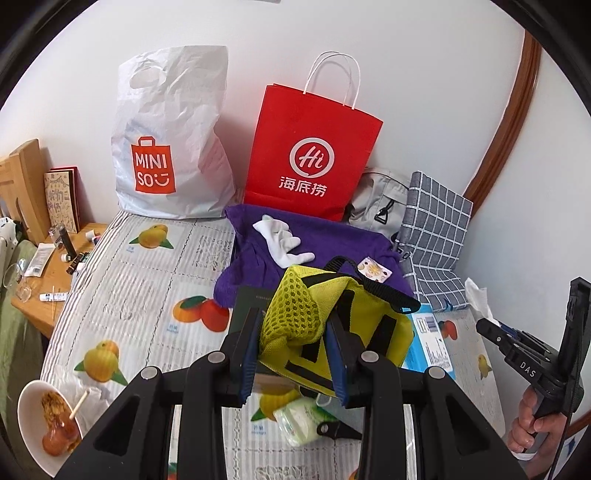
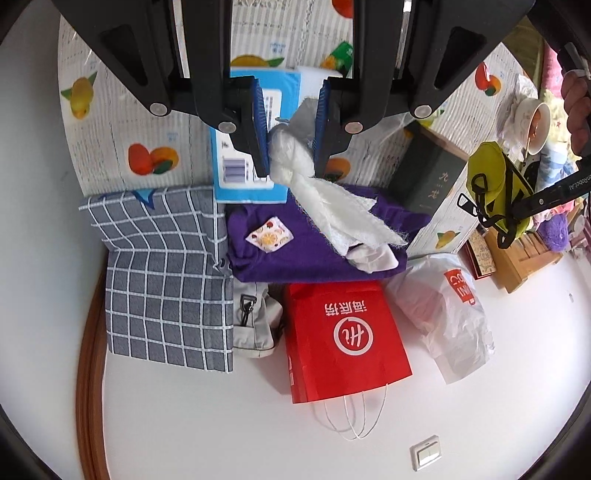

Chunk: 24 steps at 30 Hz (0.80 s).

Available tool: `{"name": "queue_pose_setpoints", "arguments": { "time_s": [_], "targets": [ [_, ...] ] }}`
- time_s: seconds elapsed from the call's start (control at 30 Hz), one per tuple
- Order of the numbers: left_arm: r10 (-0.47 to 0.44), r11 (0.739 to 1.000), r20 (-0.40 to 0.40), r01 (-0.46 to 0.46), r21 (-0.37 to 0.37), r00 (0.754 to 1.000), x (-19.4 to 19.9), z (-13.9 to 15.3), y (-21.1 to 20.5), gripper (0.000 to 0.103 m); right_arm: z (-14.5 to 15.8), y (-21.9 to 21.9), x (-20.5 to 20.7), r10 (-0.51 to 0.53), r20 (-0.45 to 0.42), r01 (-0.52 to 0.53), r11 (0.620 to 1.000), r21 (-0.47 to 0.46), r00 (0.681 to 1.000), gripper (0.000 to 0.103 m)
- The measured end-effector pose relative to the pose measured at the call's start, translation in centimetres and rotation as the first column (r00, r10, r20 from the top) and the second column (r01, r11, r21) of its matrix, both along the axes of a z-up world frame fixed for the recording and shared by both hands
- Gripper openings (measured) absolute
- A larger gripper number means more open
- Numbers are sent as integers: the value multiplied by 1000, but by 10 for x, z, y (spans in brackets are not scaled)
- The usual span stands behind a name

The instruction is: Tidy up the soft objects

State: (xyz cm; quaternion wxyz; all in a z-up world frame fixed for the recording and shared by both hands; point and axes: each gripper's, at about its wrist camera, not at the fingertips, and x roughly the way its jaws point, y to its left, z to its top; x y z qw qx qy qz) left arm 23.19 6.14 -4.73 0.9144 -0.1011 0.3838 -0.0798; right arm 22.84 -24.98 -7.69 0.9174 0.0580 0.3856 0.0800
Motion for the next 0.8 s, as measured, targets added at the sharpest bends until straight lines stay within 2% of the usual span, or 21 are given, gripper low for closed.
{"name": "queue_pose_setpoints", "arguments": {
  "time_s": [0.37, 0.8],
  "targets": [
    [-8, 1000, -37, 8, -2, 999, 30, -11, -2, 31, 2, -2, 33, -9, 21, 10, 999, -31, 1000, 23],
    [-23, 1000, -44, 22, -7, 999, 69, -14, -10, 31, -6, -4, 76, -18, 15, 18, 1000, -3, 1000, 23]
  ]
}}
